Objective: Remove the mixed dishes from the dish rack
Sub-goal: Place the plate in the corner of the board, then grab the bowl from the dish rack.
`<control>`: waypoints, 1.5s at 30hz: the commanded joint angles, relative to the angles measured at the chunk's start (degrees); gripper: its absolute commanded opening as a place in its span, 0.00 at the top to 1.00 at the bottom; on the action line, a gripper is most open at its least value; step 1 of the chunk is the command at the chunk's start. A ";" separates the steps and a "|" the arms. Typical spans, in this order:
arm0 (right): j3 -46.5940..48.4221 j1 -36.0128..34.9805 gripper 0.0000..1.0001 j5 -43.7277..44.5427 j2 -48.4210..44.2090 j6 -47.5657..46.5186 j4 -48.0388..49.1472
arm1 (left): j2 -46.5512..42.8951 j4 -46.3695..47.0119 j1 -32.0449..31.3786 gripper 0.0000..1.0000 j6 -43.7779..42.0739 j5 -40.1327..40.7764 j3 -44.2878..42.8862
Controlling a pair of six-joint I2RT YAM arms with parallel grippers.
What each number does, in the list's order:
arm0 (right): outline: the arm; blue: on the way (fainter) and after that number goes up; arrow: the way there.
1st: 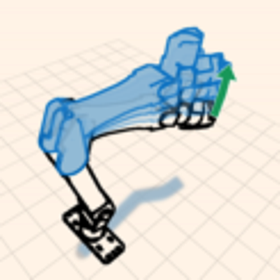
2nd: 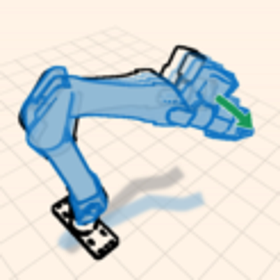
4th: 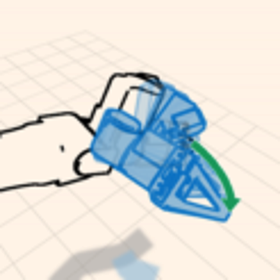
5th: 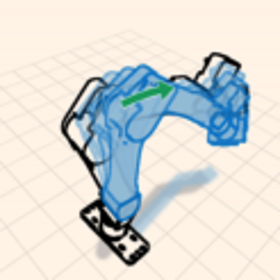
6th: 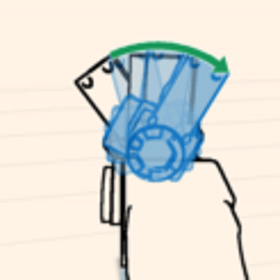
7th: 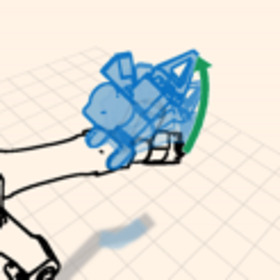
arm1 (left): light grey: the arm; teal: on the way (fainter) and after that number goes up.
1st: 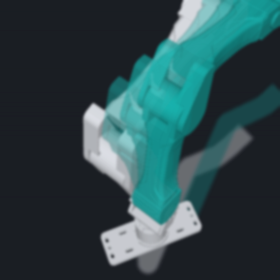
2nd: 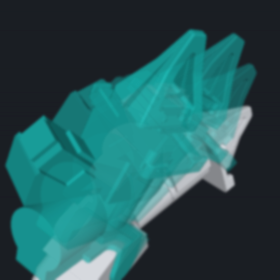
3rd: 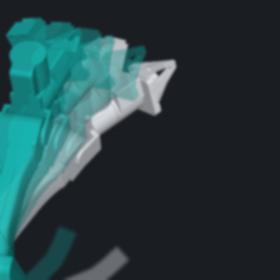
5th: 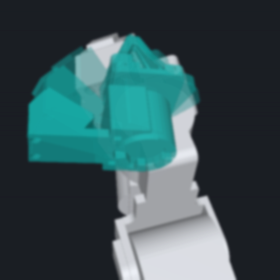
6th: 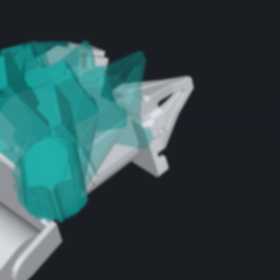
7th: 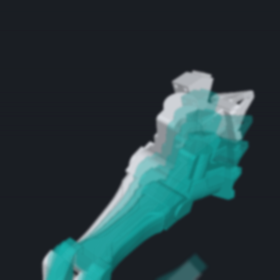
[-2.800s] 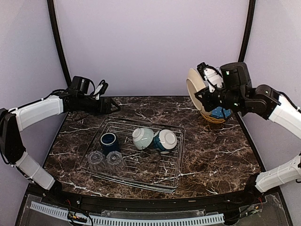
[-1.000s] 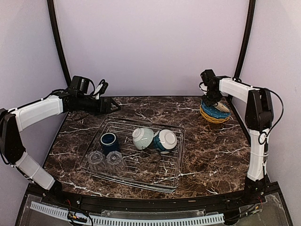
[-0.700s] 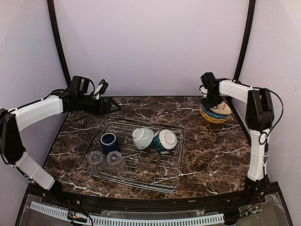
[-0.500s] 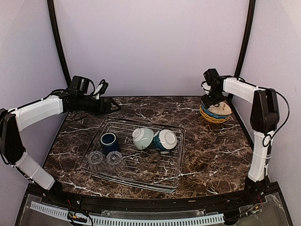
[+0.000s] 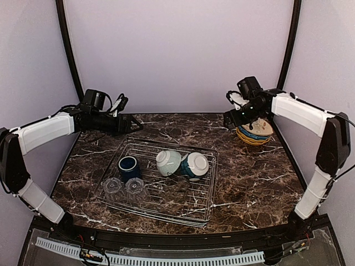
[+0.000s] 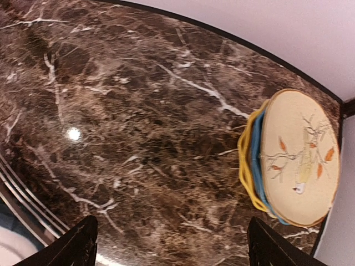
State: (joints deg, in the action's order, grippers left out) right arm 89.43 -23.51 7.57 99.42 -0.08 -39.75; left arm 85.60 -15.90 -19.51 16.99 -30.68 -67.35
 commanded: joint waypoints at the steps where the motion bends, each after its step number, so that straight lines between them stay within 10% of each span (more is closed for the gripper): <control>1: -4.25 -4.44 0.09 -10.17 -3.91 5.28 4.23 | -1.55 0.08 0.26 0.11 0.32 -0.92 -0.85; 19: -14.01 -12.07 0.07 -28.28 -10.32 17.51 17.83 | -1.13 -9.83 -11.28 0.16 -10.64 17.81 -4.92; 45: -15.84 -13.56 0.05 -30.55 -10.31 19.15 19.36 | 11.26 -3.94 -17.67 0.19 -2.32 5.57 -3.61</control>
State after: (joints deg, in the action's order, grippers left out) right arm 73.73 -36.40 -22.24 89.34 18.74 -22.24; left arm 95.94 -20.86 -37.01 13.13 -22.81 -71.22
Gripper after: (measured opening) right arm 0.947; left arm 0.823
